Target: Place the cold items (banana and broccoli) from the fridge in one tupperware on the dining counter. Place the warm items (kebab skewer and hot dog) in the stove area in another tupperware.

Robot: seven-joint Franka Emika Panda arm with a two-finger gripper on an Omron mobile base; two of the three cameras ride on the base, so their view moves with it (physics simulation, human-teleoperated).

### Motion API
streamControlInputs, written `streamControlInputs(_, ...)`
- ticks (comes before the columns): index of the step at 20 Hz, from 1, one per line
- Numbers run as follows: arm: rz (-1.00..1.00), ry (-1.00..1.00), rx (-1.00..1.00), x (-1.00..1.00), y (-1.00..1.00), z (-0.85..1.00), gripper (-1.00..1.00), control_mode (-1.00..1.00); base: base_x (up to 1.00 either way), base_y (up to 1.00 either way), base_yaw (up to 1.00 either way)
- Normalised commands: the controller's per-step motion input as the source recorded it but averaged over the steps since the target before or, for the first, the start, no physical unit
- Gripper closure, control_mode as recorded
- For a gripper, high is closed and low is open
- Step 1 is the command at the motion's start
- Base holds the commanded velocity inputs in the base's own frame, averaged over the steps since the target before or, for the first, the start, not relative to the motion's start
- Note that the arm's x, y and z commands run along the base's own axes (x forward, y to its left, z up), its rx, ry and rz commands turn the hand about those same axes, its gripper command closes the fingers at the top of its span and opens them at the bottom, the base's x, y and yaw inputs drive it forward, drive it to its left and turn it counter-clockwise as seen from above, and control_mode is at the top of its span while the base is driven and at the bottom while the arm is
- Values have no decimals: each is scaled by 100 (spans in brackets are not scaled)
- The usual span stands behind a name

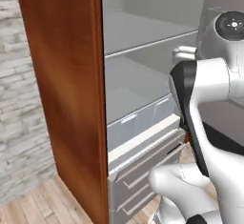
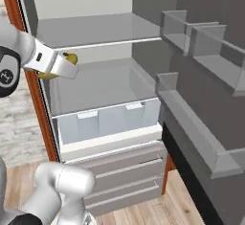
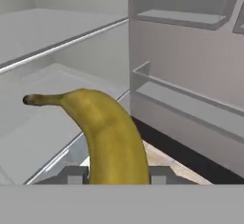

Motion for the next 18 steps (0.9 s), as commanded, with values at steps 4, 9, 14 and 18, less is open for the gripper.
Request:
streamControlInputs(4,0,0,0,0,0,0,100,100,-92,26,-81)
streamControlInputs(9,0,0,0,0,0,0,100,100,-91,25,-81)
streamControlInputs(14,0,0,0,0,0,0,100,100,-87,-26,-64)
streamControlInputs(18,0,0,0,0,0,0,100,100,-35,-82,-51)
